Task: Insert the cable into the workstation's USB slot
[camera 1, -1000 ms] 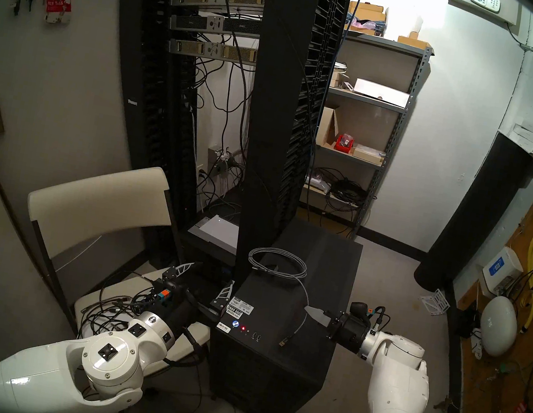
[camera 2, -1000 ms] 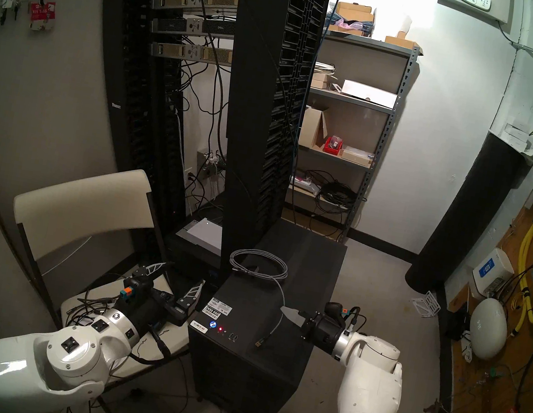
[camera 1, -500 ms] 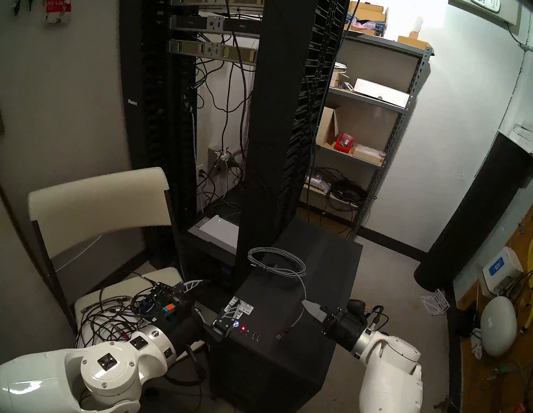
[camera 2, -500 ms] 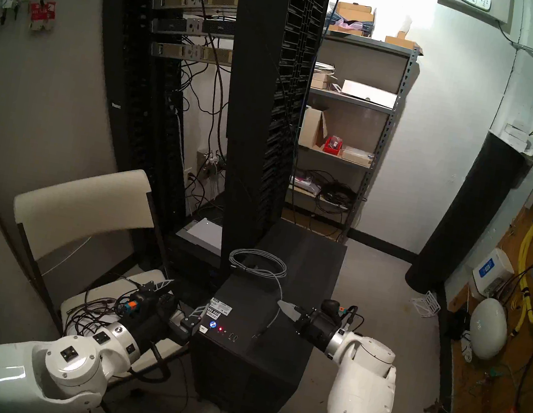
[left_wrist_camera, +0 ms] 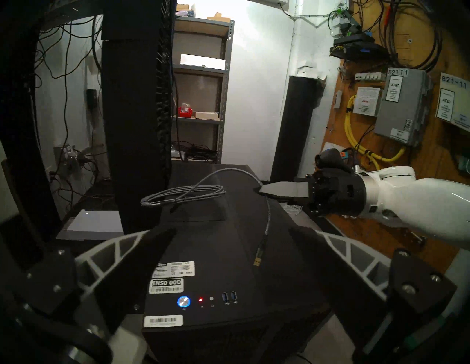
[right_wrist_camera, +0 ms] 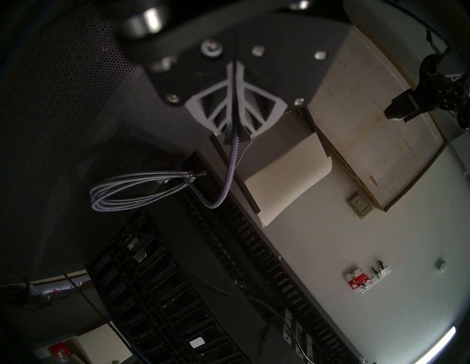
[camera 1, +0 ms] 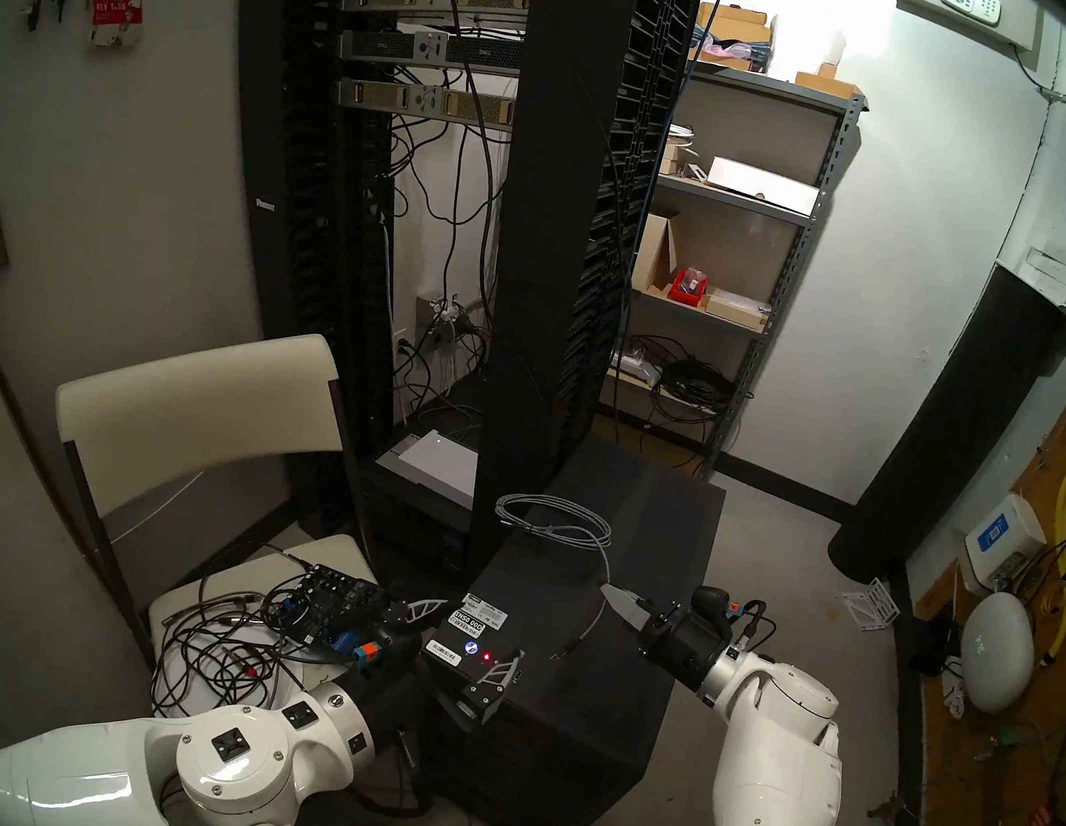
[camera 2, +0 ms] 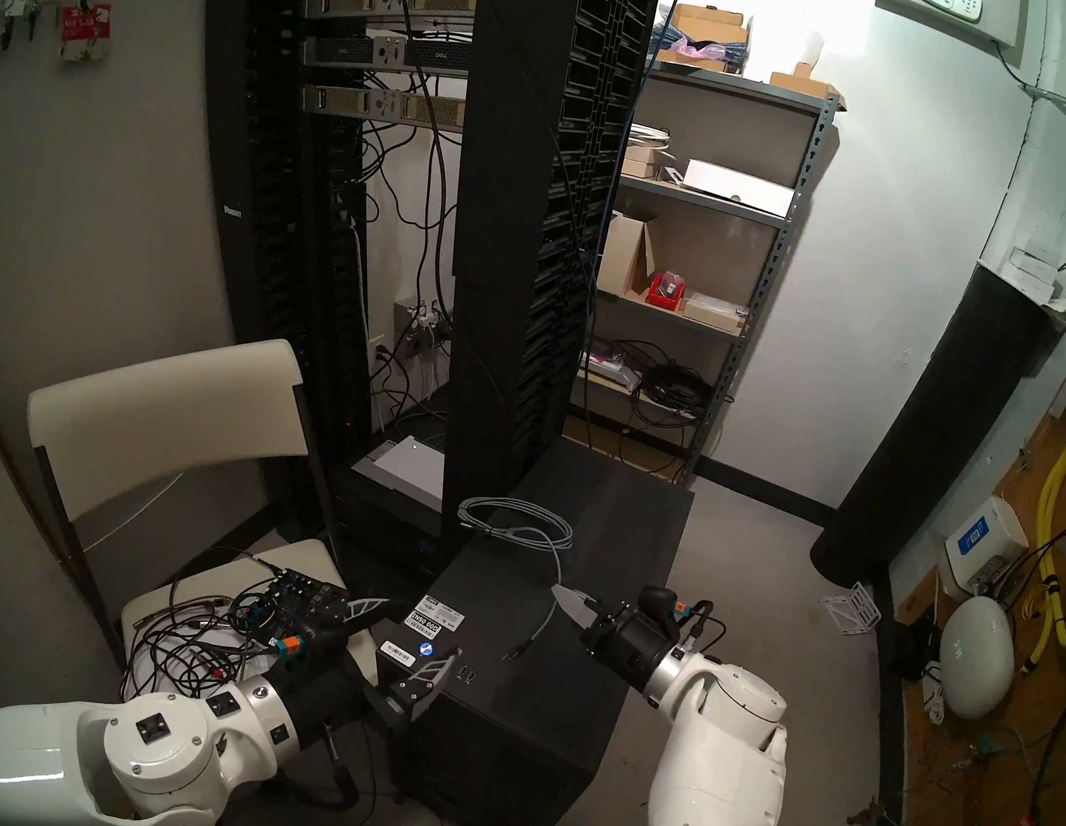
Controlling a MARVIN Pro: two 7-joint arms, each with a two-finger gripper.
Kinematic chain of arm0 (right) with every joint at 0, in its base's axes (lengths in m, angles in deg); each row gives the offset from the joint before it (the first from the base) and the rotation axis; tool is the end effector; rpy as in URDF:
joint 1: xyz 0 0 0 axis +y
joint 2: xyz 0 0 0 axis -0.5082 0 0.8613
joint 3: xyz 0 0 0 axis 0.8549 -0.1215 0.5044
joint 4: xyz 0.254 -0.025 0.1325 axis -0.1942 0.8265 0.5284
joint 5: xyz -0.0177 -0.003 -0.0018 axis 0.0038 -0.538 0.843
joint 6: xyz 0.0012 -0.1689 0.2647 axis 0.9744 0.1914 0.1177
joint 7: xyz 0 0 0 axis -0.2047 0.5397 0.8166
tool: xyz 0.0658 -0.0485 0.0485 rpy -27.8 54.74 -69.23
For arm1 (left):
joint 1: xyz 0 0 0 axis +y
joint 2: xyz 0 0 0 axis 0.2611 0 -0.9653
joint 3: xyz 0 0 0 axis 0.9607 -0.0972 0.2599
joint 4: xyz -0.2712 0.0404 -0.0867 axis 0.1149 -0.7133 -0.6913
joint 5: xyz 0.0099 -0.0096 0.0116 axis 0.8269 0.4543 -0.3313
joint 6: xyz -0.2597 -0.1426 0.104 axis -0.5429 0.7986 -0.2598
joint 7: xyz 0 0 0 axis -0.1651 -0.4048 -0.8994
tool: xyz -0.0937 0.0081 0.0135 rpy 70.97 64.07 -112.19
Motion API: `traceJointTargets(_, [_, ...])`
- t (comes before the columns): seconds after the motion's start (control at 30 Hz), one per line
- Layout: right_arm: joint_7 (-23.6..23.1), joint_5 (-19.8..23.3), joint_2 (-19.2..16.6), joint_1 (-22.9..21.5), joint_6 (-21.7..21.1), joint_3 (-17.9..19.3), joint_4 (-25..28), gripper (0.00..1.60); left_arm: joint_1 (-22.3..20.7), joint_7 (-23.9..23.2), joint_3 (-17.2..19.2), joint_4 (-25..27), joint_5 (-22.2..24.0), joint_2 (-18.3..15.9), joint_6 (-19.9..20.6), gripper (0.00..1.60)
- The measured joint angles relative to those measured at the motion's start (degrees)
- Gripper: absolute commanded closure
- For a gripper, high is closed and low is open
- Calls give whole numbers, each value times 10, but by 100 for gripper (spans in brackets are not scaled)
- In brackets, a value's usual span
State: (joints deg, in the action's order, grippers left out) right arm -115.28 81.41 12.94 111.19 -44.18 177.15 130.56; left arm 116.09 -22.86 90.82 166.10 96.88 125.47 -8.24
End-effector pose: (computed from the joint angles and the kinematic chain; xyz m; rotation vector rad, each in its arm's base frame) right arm 0.3900 -0.0410 -0.3845 -1.8007 -0.2379 -1.2232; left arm 0.2329 -0.0823 -0.3198 2.0191 -0.5829 1.5806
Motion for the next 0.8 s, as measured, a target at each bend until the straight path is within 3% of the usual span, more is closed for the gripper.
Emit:
traceJointTargets(0.37, [14,38,-8,29,-14,-25,32,160,-17,-19,-41,-26,-61,26,-7,0])
traceJointTargets(0.8, [39,70,-19,57,-24,-56,67,160,-38,14,-90,-90,-159,83,-17,0])
